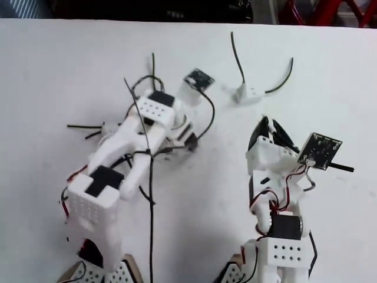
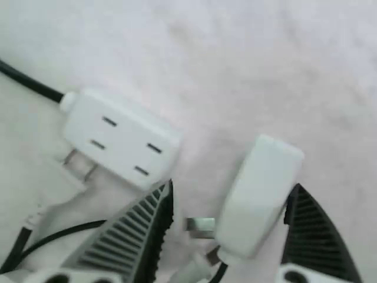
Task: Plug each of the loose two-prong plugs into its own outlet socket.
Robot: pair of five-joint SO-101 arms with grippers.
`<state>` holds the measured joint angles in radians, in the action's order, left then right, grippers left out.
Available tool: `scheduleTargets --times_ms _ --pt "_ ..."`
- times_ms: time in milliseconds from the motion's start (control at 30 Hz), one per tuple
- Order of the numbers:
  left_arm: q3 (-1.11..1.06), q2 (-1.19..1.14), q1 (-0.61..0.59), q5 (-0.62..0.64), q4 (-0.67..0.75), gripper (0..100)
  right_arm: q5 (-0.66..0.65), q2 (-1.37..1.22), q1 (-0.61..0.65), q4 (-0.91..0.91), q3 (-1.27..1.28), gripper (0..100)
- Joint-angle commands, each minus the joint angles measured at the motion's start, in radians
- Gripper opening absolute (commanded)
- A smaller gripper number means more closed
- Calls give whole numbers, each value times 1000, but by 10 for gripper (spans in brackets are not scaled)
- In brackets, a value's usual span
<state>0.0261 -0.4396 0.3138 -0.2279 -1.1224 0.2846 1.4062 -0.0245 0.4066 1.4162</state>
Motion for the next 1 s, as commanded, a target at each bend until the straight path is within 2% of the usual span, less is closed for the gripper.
scheduleTargets --times_ms 0,300,567,700,967 --pt "181 -47 -67 -14 -74 302 -2 13 -7 -19 -9 16" --pt "344 -97 -56 -46 -253 302 -2 13 -2 -19 -9 16" --pt "333 -87 1 -124 -285 301 -2 13 -1 -22 -9 17" --pt "338 -143 21 -124 -269 299 -2 13 -1 -22 -9 17" --pt "344 -214 102 -164 -242 98 -2 13 -5 -21 -9 17"
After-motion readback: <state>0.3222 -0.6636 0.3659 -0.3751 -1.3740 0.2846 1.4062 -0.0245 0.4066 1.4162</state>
